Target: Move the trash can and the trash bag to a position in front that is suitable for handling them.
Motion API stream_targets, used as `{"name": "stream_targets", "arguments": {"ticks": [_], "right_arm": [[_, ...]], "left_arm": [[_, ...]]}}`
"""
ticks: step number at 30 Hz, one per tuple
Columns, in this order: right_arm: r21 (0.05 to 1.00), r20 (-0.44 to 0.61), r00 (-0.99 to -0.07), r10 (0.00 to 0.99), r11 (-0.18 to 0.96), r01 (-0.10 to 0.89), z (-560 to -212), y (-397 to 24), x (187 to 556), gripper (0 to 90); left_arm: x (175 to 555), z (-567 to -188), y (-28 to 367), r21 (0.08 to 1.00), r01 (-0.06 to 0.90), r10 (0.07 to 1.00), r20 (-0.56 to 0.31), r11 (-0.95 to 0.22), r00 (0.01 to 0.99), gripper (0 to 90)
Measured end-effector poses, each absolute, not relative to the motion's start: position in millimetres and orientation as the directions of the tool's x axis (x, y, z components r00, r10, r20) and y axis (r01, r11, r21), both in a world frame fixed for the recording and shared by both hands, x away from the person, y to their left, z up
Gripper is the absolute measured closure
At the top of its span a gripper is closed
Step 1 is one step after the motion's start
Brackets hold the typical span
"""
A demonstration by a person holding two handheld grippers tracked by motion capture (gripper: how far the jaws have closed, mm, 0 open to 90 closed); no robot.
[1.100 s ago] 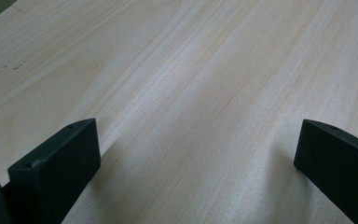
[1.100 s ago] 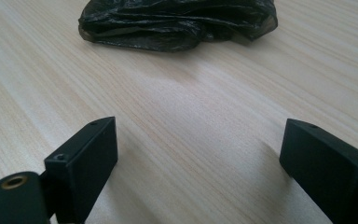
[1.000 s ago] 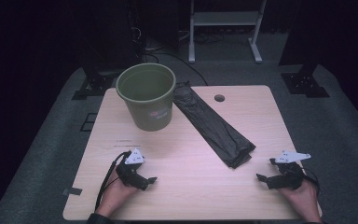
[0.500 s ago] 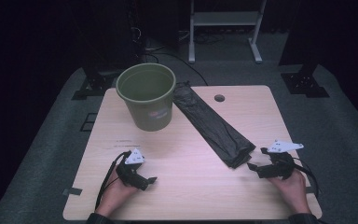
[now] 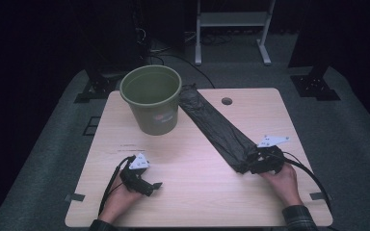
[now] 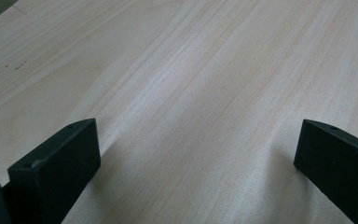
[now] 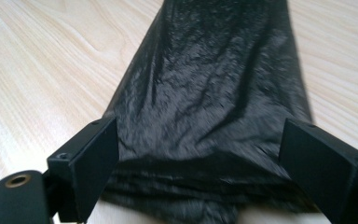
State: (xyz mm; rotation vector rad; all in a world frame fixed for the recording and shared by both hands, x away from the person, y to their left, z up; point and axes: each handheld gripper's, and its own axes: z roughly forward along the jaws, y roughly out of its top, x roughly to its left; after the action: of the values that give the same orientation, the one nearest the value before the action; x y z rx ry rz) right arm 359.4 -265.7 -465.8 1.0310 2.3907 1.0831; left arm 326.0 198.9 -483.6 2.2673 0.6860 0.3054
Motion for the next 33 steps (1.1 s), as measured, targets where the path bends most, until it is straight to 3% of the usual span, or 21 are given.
{"name": "stream_targets", "arguments": {"ticks": [7, 11, 18, 22, 25, 33], "right_arm": [[0.701, -0.017, -0.693, 0.721, 0.503, 0.506, -476, -251, 372, 11.3], [0.685, 0.006, -0.688, 0.726, 0.499, 0.532, -479, -251, 374, 18.8], [0.697, 0.013, -0.677, 0.736, 0.479, 0.534, -474, -263, 367, 63.2], [0.692, 0.021, -0.672, 0.741, 0.474, 0.544, -473, -269, 365, 81.1], [0.68, 0.008, -0.681, 0.733, 0.495, 0.541, -472, -271, 363, 85.4], [0.67, 0.033, -0.678, 0.735, 0.487, 0.56, -469, -288, 341, 85.7]], "left_arm": [[326, -484, 199, 0.713, 0.384, 0.559, 0.013, -0.587, 0.829, 0.0], [326, -484, 199, 0.713, 0.384, 0.559, 0.013, -0.587, 0.829, 0.0], [326, -484, 199, 0.713, 0.384, 0.559, 0.014, -0.587, 0.829, 0.0], [326, -484, 199, 0.713, 0.384, 0.559, 0.014, -0.587, 0.829, 0.0], [326, -484, 199, 0.713, 0.384, 0.559, 0.014, -0.587, 0.829, 0.0], [326, -484, 199, 0.713, 0.384, 0.559, 0.014, -0.587, 0.829, 0.0]]}}
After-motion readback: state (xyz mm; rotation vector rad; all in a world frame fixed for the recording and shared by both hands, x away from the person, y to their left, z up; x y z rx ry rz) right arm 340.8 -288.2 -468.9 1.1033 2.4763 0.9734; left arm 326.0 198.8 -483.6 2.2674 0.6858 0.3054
